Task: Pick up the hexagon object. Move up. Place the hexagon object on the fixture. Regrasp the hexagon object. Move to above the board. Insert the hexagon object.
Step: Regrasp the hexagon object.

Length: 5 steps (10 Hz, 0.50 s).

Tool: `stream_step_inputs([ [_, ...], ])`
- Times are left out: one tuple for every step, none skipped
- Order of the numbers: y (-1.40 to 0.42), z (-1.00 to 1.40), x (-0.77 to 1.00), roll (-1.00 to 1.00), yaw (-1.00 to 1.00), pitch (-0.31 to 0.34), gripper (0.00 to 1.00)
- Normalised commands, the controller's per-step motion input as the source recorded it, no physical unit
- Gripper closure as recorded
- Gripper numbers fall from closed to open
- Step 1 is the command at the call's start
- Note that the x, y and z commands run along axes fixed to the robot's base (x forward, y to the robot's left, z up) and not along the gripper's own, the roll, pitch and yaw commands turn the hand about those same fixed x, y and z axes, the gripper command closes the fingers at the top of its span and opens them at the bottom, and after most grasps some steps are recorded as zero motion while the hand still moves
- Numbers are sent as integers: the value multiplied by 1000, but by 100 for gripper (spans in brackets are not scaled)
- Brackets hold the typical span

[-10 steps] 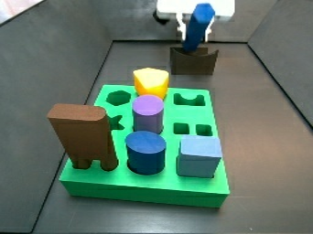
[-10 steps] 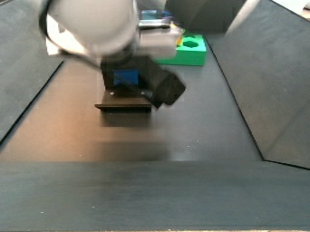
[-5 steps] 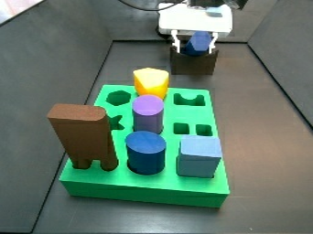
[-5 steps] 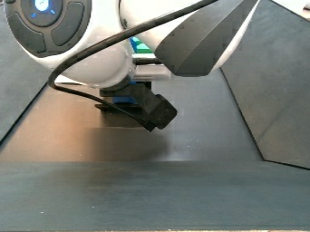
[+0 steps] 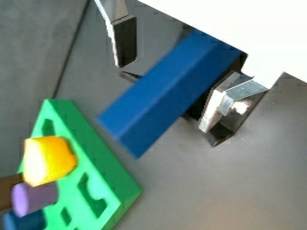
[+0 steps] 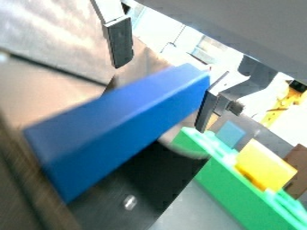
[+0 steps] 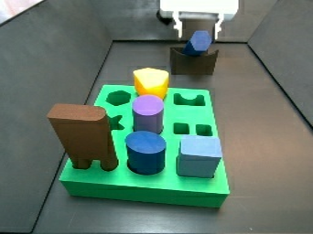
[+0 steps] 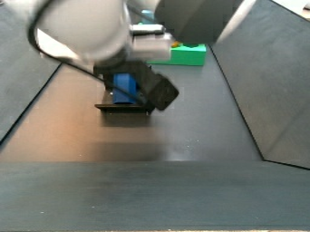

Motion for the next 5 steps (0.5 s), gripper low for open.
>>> stream_step_inputs([
  [4, 905, -37, 10, 38, 45, 0],
  [6, 653, -29, 20, 25, 63, 0],
  [7, 460, -31, 25, 14, 74, 0],
  [6, 205, -26, 35, -3, 84, 0],
  [-969, 1000, -4, 1000, 15, 66, 0],
])
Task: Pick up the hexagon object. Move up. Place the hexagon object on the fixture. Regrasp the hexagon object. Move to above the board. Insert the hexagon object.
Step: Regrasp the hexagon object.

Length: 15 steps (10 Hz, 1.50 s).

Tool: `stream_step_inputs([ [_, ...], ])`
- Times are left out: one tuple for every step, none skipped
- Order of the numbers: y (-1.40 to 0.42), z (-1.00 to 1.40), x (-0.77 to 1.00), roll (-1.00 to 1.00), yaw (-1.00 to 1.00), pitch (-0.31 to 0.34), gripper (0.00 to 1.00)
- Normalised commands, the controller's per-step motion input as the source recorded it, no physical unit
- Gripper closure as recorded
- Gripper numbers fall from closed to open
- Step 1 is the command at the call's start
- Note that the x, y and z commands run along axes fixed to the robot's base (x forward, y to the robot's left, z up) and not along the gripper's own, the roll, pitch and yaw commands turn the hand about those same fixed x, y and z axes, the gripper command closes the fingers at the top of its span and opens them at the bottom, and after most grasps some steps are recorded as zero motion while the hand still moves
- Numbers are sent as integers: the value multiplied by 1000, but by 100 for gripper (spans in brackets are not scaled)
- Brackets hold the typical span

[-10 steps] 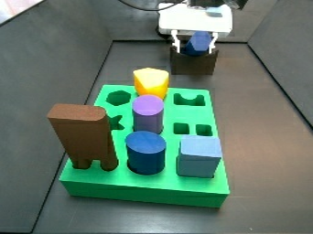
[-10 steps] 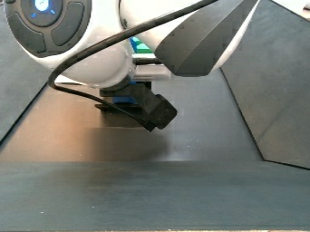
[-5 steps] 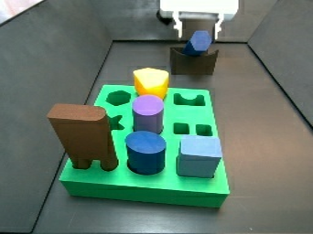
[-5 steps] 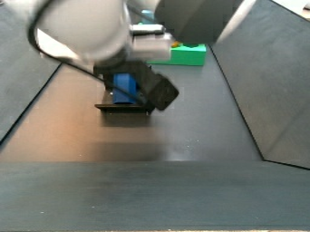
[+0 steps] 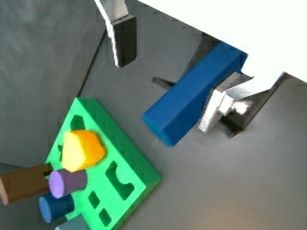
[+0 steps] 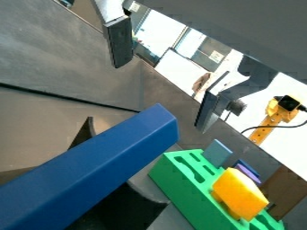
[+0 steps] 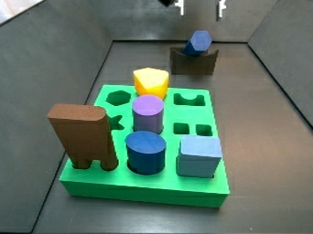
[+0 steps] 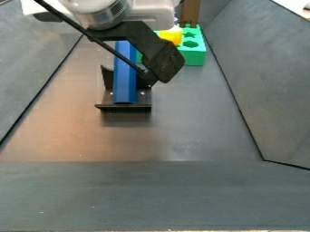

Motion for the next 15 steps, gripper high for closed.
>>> stream_step_inputs([
  [-1000, 994, 0, 1000, 14, 63, 0],
  [-1000, 1000, -21, 1000, 13, 58, 0],
  [-1000, 974, -65, 1000, 12, 48, 0],
  [-887, 820, -71, 1000, 11, 43, 0],
  [-704, 593, -54, 1000, 11, 42, 0],
  [-502, 354, -34, 1000, 11, 41, 0],
  [-231, 66, -13, 1000, 11, 39, 0],
  [-64, 32, -3, 1000, 11, 38, 0],
  [-24, 53, -13, 1000, 11, 38, 0],
  [-47, 26, -1, 1000, 12, 34, 0],
  [-37, 8, -1, 1000, 12, 33, 0],
  [-22, 15, 2, 1000, 13, 31, 0],
  [-19, 12, 8, 1000, 15, 29, 0],
  [-18, 10, 10, 1000, 16, 28, 0],
  [-22, 13, 11, 1000, 17, 31, 0],
])
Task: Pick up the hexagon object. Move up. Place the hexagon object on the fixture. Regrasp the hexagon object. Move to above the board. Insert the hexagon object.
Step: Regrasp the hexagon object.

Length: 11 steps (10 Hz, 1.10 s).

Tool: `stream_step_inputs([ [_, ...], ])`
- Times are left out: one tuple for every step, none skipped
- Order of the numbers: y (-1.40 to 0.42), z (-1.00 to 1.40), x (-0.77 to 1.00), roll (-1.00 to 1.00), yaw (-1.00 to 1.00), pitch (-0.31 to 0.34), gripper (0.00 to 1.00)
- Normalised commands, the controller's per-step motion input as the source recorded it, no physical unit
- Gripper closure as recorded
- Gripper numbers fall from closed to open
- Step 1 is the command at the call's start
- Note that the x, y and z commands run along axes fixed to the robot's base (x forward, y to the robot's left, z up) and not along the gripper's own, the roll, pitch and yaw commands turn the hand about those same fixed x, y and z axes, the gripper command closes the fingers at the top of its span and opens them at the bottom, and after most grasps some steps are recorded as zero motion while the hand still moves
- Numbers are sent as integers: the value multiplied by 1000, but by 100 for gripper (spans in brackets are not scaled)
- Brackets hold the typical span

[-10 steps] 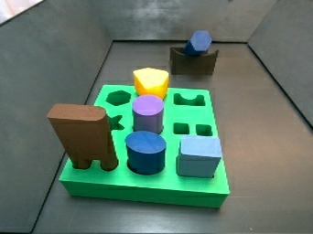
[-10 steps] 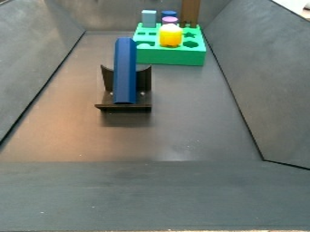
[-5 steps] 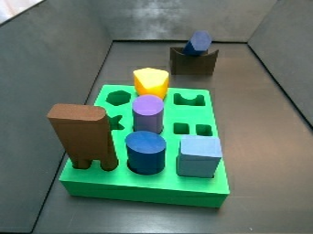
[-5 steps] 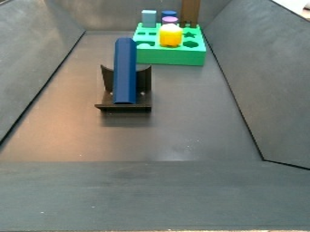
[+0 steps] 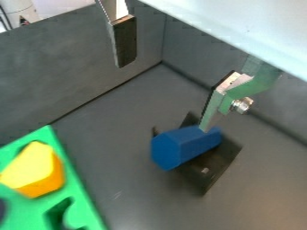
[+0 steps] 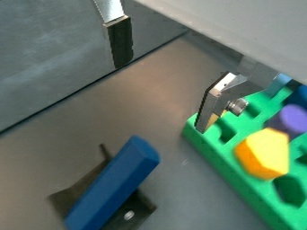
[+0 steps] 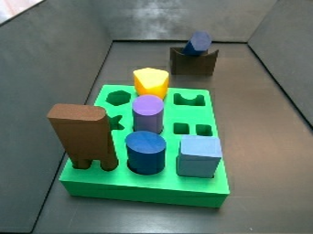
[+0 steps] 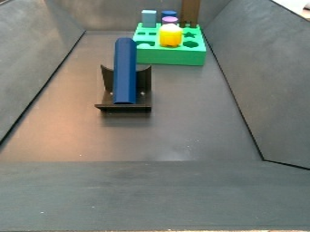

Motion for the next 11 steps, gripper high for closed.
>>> stream_step_inputs([
  [-17, 11, 10, 1000, 19, 37, 0],
  [-18, 10, 18, 1000, 22, 46, 0],
  [-24, 6, 26, 1000, 24, 55, 0],
  [-24, -1, 45, 1000, 28, 67, 0],
  [-27, -2, 60, 1000, 33, 79, 0],
  [-29, -3, 66, 1000, 37, 90, 0],
  [-35, -4, 88, 1000, 49, 119, 0],
  [-39, -2, 95, 1000, 55, 133, 0],
  [-42, -1, 101, 1000, 75, 165, 0],
  [-45, -7, 106, 1000, 94, 187, 0],
  [-48, -6, 107, 1000, 135, 222, 0],
])
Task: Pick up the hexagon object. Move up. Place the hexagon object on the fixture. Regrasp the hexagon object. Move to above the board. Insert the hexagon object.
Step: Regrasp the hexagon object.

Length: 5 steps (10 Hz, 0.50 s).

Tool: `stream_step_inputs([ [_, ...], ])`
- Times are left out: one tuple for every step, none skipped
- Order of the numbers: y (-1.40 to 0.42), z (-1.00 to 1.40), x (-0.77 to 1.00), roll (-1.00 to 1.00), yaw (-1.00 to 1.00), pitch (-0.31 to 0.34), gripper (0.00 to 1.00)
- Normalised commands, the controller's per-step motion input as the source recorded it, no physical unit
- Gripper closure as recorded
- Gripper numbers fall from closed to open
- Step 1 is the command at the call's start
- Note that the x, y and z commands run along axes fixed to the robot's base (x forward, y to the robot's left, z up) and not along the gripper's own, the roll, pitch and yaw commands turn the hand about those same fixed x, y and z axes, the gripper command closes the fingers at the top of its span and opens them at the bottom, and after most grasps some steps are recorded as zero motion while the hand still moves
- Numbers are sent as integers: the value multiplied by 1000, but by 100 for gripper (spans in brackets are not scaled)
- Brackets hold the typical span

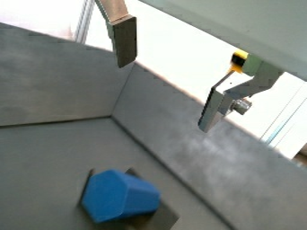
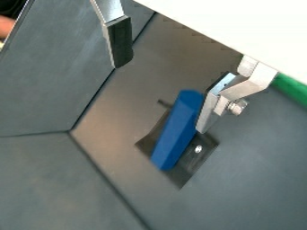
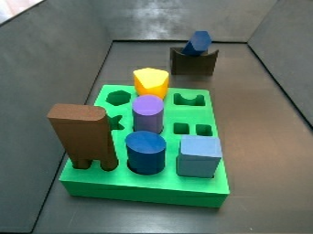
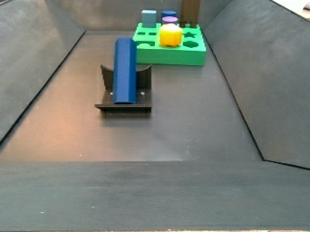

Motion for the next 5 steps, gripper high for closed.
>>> stream_step_inputs([
  [-50, -5, 110, 1000, 163, 241, 0],
  [-52, -8, 115, 857, 213, 239, 0],
  [-56, -10, 116, 675, 235, 213, 0],
  [-58, -12, 119, 432, 259, 166, 0],
  [-48, -4, 118, 285, 265, 129, 0],
])
